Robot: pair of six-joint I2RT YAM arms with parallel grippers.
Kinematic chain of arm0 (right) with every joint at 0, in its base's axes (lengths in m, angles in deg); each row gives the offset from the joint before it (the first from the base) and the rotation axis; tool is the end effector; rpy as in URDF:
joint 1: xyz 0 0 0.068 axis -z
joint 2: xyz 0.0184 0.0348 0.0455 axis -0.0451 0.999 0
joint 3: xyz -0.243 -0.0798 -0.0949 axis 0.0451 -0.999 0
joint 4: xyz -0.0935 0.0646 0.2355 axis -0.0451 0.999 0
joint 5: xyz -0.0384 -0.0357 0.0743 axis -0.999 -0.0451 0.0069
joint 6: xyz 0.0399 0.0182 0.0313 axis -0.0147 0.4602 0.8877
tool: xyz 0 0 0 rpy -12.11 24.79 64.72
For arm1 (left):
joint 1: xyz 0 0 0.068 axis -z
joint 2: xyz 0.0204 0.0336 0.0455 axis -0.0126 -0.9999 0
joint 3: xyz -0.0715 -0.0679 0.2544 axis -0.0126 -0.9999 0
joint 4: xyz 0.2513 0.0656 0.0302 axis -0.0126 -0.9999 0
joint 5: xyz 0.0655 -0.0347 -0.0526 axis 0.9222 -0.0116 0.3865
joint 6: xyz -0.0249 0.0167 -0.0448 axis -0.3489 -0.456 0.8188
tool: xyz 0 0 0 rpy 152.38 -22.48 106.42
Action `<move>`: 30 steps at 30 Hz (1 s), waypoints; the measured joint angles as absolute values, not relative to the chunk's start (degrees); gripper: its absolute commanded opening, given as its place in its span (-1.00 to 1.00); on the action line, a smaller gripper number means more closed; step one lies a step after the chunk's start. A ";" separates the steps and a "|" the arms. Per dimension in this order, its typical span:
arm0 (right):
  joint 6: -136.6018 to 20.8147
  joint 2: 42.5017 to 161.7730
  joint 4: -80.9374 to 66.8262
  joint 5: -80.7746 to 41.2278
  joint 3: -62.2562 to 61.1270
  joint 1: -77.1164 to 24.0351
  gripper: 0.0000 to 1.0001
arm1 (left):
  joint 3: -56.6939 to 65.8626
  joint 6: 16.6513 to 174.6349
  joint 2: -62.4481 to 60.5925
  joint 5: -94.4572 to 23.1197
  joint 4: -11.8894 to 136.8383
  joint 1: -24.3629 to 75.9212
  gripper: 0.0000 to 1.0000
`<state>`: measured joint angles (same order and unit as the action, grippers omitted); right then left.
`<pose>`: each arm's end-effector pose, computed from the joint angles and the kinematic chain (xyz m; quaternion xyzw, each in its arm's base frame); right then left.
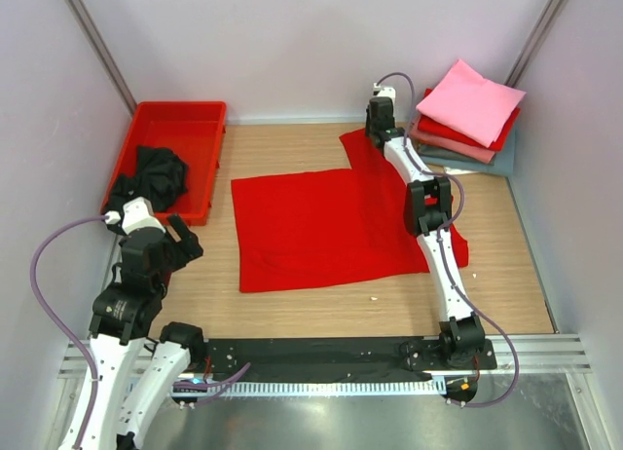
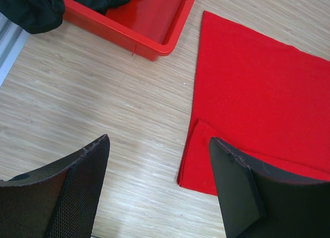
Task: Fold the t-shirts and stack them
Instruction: Fold the tshirt
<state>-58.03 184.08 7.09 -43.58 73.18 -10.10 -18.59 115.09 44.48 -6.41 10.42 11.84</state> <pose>0.6070 0.1265 0.1397 0.0274 0.8530 -0.0338 0.5201 0.0959 -0.0084 0.3269 -0.2259 0.8301 -0.0326 0.5087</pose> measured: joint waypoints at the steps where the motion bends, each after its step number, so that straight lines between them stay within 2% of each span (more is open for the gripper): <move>1: -57.97 184.08 7.05 -43.49 73.18 -10.10 -0.39 | -18.61 115.09 44.48 -6.41 10.42 11.90 0.57; 5: -58.62 184.08 6.96 -43.58 73.16 -10.12 -0.97 | -18.66 115.09 44.48 -6.39 10.42 11.95 0.57; 10: -59.15 183.84 5.82 -44.04 72.11 -10.12 -0.97 | -18.66 115.09 44.46 -6.37 10.42 11.95 0.57; 17: -60.04 176.19 4.80 -43.49 61.16 -10.10 -0.98 | -18.66 115.07 43.04 -6.50 10.44 11.46 0.58; 22: -59.17 162.29 3.24 -40.65 44.59 -10.06 -0.97 | -18.48 114.85 39.67 -8.56 10.83 10.81 0.55; 30: -57.11 135.95 -5.24 -36.63 18.72 -10.21 -0.97 | -12.08 115.15 25.07 -14.28 12.62 10.77 0.56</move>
